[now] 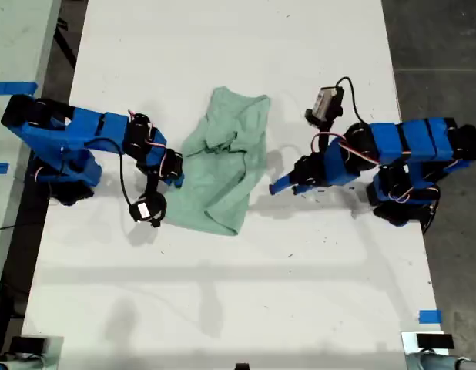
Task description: Fold tshirt
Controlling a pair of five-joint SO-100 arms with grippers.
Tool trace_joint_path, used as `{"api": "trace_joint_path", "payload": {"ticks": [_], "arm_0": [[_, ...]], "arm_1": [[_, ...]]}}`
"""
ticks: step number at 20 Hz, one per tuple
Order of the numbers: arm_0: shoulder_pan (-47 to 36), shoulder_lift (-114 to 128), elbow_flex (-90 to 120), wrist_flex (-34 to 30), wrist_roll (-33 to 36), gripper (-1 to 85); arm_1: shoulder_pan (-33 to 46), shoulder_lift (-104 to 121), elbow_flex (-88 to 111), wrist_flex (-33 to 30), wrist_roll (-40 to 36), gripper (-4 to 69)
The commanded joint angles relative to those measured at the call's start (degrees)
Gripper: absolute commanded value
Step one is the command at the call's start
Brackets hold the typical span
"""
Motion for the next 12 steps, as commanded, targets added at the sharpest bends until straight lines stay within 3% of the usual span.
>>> {"api": "trace_joint_path", "payload": {"ticks": [1, 3, 4, 6, 8, 12], "arm_0": [[-1.6, -5.0, -8.0, -8.9, 3.9, 0.1], [-1.2, -11.9, -11.9, -21.6, 7.8, 0.1], [-1.4, -16.9, -15.2, -24.2, 9.1, 0.1], [-3.5, -30.7, -24.6, -21.3, 9.6, 0.8], [-4.0, -40.1, -31.9, -17.4, 8.9, 21.2], [-3.3, -36.5, -34.3, -3.9, 4.7, 28.1]], "arm_1": [[-1.1, 3.6, 0.0, -2.3, 0.9, 22.5], [-1.0, 4.0, 0.4, -2.5, 0.7, 22.4], [-0.9, 4.0, 0.4, -2.5, 0.5, 22.3], [-1.1, 4.0, 0.6, -2.7, 0.6, 22.3], [-1.6, 4.1, 1.0, -2.8, 1.1, 22.2], [-2.5, 6.1, 3.2, -3.3, 2.2, 21.8]]}}
